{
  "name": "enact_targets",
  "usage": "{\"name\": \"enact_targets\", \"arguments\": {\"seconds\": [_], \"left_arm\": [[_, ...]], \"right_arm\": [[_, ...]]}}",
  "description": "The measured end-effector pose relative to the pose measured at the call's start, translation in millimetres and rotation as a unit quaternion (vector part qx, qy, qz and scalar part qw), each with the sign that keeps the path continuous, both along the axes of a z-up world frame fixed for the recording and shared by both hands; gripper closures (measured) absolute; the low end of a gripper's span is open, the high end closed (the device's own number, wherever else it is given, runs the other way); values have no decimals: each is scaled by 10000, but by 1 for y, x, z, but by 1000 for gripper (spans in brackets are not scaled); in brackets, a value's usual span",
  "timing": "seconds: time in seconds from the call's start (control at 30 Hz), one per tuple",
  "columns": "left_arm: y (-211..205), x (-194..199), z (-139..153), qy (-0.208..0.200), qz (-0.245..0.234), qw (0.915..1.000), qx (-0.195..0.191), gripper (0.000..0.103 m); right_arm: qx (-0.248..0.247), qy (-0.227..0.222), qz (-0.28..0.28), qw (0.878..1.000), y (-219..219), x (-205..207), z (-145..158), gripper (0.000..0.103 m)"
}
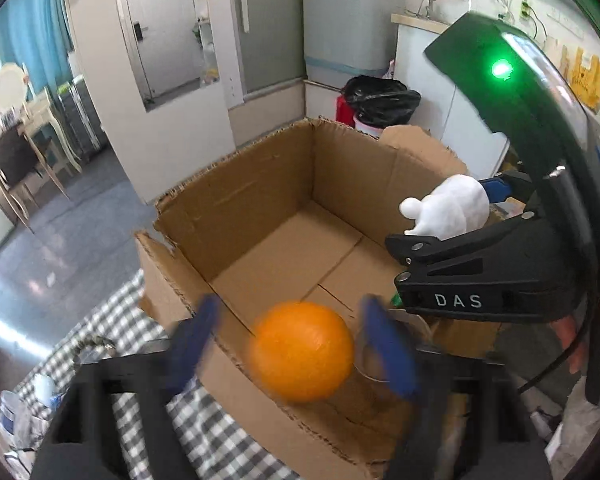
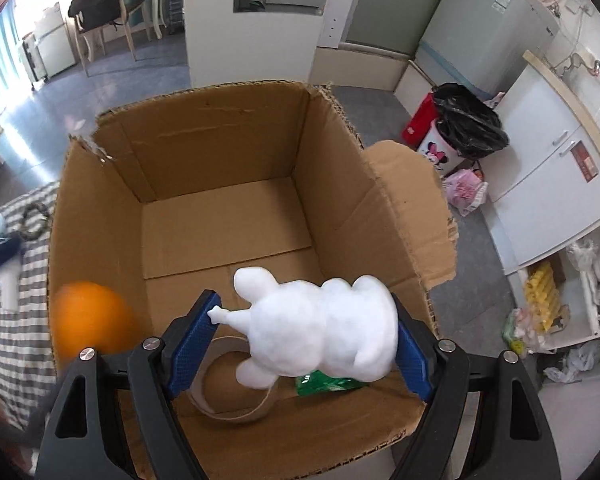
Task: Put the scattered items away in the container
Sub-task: 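Carry the bunny and orange over the box and release both into it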
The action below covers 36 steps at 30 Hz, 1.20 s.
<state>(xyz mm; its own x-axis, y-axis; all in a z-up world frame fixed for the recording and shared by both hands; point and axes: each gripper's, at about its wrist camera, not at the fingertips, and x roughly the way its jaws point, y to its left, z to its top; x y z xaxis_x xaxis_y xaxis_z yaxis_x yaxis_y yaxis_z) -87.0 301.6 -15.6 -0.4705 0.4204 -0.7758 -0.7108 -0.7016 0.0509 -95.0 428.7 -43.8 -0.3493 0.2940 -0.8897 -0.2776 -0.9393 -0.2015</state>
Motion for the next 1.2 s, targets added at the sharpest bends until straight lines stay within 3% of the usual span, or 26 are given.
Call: {"name": "enact_targets", "arguments": {"seconds": [0.13,0.33,0.6,0.77,0.93,1.07,1.2], "left_arm": [[-13,-1,10,-42,27,9996,261,0],[-41,-12,13,-64,383,9990,224,0],[-123,-22,33,218,1140,9927,314,0],[-213,-33,52,251,2027,9771,595,0],[-299,-44,51,191,2899,9551,574,0],[-354,-49,22,2,3476,9368,406,0],[-394,-51,-10,-8,3741,9274,29,0]], "right_arm": [[-24,49,-69,10000,7,2,2,20],[-129,126,-90,9998,1,7,4,20],[-283,301,54,9991,-21,8,16,20],[-544,754,520,9943,-63,5,48,20],[-642,919,1528,9819,-150,-9,63,20],[-755,558,2128,9726,-222,-29,36,20],[-860,-34,2391,9672,-283,-53,-16,20]]}}
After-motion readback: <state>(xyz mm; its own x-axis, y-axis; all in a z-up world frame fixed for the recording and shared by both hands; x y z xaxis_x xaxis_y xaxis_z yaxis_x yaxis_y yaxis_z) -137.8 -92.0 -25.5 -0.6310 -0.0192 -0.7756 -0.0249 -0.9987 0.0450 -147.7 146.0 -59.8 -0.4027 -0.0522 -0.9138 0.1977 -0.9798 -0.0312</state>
